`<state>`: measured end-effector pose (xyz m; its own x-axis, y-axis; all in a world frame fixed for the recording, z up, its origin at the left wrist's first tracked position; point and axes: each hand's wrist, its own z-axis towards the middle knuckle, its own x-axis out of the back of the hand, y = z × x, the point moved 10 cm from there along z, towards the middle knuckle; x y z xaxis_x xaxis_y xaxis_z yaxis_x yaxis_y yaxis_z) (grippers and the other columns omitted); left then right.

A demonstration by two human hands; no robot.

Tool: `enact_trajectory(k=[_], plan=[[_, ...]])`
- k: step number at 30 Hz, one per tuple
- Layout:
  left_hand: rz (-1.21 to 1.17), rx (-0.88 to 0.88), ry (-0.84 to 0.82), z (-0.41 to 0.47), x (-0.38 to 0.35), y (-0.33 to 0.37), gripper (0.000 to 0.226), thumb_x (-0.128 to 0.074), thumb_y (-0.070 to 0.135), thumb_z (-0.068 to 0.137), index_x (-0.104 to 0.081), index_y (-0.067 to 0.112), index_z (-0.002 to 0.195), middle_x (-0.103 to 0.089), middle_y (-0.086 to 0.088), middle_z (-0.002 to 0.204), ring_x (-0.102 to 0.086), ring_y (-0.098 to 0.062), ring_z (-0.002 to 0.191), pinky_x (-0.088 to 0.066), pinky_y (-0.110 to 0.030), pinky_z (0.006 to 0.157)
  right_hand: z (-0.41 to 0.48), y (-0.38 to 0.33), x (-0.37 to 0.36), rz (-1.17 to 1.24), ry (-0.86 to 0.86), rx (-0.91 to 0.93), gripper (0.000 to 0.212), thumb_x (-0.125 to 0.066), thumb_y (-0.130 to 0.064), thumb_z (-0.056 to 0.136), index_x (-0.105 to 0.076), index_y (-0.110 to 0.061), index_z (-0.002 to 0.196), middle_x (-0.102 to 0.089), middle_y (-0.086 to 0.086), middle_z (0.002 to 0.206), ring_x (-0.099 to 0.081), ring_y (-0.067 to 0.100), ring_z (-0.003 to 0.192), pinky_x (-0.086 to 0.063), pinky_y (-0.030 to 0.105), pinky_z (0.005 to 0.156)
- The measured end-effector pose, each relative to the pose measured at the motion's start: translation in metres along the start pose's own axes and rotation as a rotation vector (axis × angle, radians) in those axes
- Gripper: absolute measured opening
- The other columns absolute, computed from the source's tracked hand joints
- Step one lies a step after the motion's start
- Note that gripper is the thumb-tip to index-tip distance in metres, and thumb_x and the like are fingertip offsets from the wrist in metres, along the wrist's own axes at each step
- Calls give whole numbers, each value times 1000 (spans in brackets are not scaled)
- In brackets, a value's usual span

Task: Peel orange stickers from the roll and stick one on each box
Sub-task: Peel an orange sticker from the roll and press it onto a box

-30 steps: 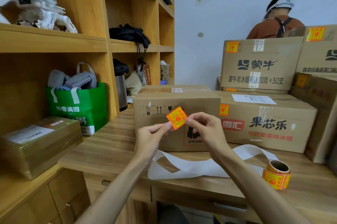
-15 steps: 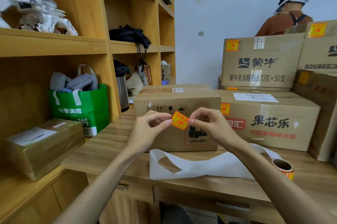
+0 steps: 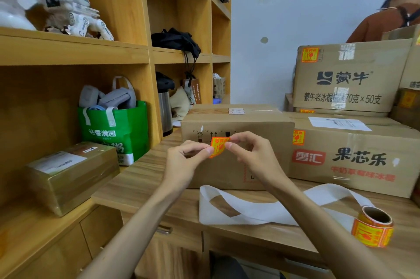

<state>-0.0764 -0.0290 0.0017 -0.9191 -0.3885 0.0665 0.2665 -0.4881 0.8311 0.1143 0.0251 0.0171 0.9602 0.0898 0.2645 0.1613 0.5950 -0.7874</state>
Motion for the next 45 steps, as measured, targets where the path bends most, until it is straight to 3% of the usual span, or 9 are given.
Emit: enact_trajectory(k=[3, 7, 10, 13, 17, 21, 28, 33, 45], plan=[[-8, 0, 42, 3, 14, -3, 6, -79, 7, 83, -82, 12, 86, -77, -1, 89, -68, -2, 85, -52, -17, 79, 6, 5, -5, 23, 22, -16, 40, -77, -32, 85, -63, -19, 121, -72, -8, 92, -64, 9, 87, -54, 39, 80], [-43, 42, 70, 8, 28, -13, 6, -79, 8, 84, -82, 11, 89, -77, -2, 91, -70, -6, 89, -54, -21, 84, 11, 4, -28, -17, -95, 14, 1, -74, -25, 88, -74, -25, 89, -68, -9, 84, -58, 4, 78, -46, 28, 72], [-26, 34, 94, 14, 36, -18, 7, -80, 9, 83, -82, 15, 85, -77, 0, 91, -70, -6, 90, -55, -27, 85, 16, 2, -38, 6, -72, 33, 14, -74, -21, 87, -71, -29, 76, -65, -5, 84, -53, 6, 75, -42, 27, 73], [48, -31, 118, 25, 44, -18, 13, -83, 13, 81, -81, 26, 79, -73, 4, 102, -66, -8, 102, -55, -39, 92, 22, -8, -43, -202, 23, 143, 10, -75, -25, 86, -72, -28, 77, -64, -7, 102, -49, 9, 98, -39, 32, 85], [176, -47, 121, 41, 48, -18, 11, -82, 22, 83, -80, 33, 82, -61, 16, 135, -50, -4, 131, -41, -34, 108, 29, -27, -55, -482, 132, 341, 9, -75, -24, 85, -72, -23, 76, -60, -3, 132, -46, 16, 126, -32, 42, 107], [186, -33, 115, 52, 50, -27, 10, -81, 21, 84, -80, 31, 83, -55, 16, 145, -45, -2, 137, -36, -34, 112, 42, -21, -69, -523, 91, 342, 12, -73, -22, 86, -71, -23, 74, -50, 1, 148, -36, 16, 142, -14, 42, 122], [38, 47, 147, 52, 44, -43, 20, -80, 15, 84, -80, 34, 80, -64, -3, 136, -55, -9, 130, -46, -46, 111, 53, -8, -69, -498, 93, 325, 9, -73, -24, 86, -72, -23, 77, -58, -3, 139, -42, 11, 136, -9, 37, 123], [42, 2, 198, 43, 44, -33, 25, -79, 9, 84, -76, 34, 79, -69, -4, 126, -63, -4, 117, -53, -20, 94, 49, -4, -63, -418, 102, 348, 11, -74, -28, 85, -70, -27, 75, -59, -8, 134, -44, 8, 134, -3, 29, 122], [229, -47, 292, 41, 48, -30, 20, -82, 19, 83, -74, 37, 82, -71, 11, 104, -66, -10, 109, -55, -44, 96, 47, -2, -62, -446, 171, 358, 10, -77, -29, 83, -71, -26, 75, -58, -6, 130, -43, 13, 130, -8, 38, 123]])
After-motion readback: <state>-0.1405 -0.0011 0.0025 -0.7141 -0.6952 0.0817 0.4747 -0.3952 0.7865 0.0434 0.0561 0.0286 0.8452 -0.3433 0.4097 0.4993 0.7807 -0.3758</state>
